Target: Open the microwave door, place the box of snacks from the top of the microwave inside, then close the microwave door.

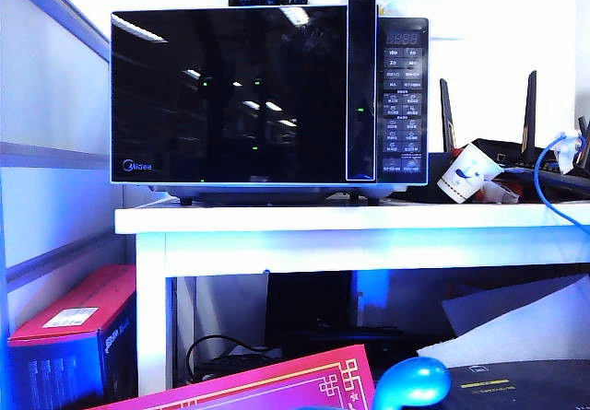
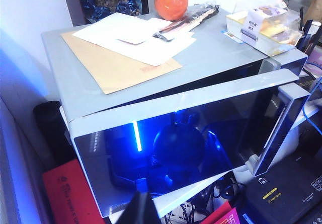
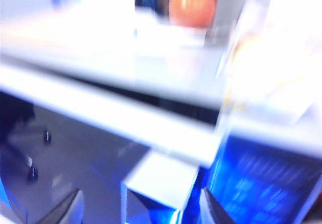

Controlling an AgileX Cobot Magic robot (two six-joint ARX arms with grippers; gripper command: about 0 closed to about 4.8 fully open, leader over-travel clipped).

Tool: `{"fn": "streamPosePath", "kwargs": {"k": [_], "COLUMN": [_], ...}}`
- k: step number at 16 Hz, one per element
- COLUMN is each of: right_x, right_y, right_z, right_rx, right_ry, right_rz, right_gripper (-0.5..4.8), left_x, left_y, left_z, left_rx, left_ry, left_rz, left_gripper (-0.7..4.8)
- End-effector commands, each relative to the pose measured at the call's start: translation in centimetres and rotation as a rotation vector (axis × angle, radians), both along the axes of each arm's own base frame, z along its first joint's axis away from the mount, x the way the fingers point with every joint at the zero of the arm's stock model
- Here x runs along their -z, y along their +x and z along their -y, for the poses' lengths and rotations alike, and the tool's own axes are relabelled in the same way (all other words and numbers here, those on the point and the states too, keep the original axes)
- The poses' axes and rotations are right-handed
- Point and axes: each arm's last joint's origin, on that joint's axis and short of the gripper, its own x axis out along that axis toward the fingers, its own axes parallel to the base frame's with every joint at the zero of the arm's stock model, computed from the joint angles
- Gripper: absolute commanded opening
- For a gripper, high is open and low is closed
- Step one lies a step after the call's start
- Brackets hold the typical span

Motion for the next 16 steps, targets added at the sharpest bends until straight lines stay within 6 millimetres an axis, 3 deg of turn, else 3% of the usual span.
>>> {"fn": "streamPosePath", "kwargs": {"k": [1,4,6,8,12,16], "right_x": [-2.7,-3.7,-2.9,-1.5,1.3,2.9], "right_y": [-2.1,-2.7,-1.5,0.2,3.7,6.0], "right_z": [2.0,5.4,8.4,10.2,10.9,10.9], "right_rx": [0.014,-0.008,-0.317,-0.464,-0.599,-0.684], "right_ry": [-0.015,-0.022,0.001,0.046,0.091,0.147], "right_rz": [0.072,0.059,0.003,-0.066,-0.099,-0.086], "right_gripper": [3.06,3.06,3.06,3.06,3.06,3.06], "left_x": [-0.3,-0.3,-0.3,-0.3,-0.9,0.1], "left_y": [-0.2,-0.2,-0.2,-0.2,1.3,5.7], "left_z": [0.0,0.0,0.0,0.0,0.6,1.9], "left_rx": [0.001,0.001,0.001,0.001,0.013,0.036], "left_ry": [-0.001,-0.001,-0.001,-0.001,-0.038,-0.065], "left_rz": [0.014,0.015,0.016,0.022,0.112,0.156], "left_gripper": [-0.06,-0.06,-0.06,-0.06,-0.06,-0.06]}}
